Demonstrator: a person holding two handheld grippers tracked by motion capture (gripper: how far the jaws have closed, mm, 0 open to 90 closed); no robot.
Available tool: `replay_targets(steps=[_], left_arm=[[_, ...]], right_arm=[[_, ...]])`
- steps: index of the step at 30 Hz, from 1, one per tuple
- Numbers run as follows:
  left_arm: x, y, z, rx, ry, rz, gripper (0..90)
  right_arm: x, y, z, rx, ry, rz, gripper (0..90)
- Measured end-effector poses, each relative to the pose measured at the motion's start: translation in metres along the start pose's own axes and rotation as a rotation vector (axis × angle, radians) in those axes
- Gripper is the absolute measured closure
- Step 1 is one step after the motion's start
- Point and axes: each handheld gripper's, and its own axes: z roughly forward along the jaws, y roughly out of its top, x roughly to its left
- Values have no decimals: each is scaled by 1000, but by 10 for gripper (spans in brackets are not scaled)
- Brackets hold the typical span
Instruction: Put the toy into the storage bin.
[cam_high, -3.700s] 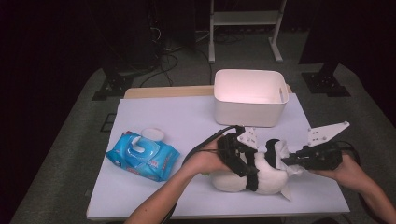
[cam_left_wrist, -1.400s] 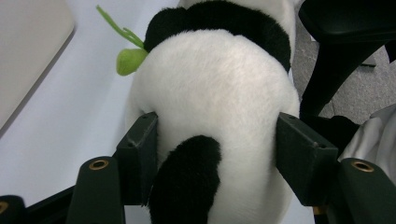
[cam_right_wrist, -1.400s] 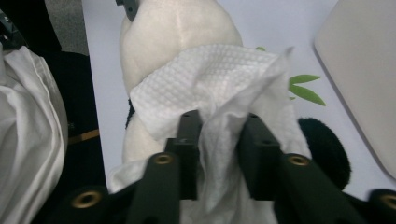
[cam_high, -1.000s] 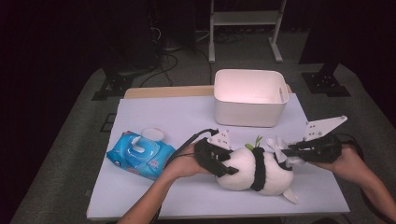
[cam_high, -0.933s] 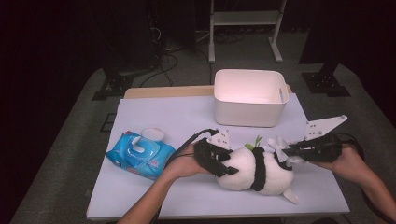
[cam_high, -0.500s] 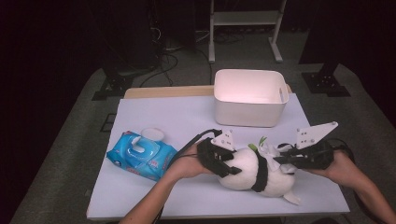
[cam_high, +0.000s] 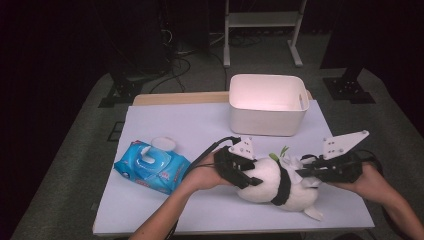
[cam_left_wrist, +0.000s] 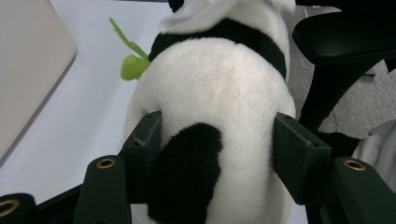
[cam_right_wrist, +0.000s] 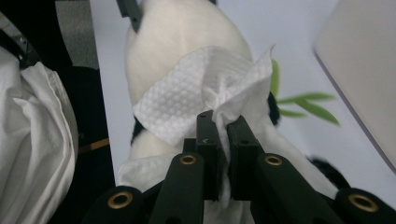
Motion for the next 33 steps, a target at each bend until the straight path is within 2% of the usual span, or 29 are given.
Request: replay_targets(steps=[4, 10, 13, 20, 25, 29, 33], left_arm=[[0, 4, 0, 12, 1, 13, 388], [2, 0, 0, -10, -7, -4, 391], [0, 4, 1, -4, -4, 6, 390], [-1, 10, 2, 7, -4, 21, 388], [2, 7, -1, -6, -19, 12, 356], [2, 7, -4, -42, -26, -6, 284], [4, 6, -7, -48, -32, -15, 266]], right_arm=[[5, 8, 8, 18, 12, -32, 845], [0, -4, -2, 12, 3, 9, 847], [1, -5, -2, 7, 0, 18, 846], [2, 10, 11, 1, 35, -19, 846], [3, 8, 11, 34, 23, -32, 848], [1, -3, 5, 27, 26, -2, 850], [-1, -12, 1, 8, 34, 27, 851]])
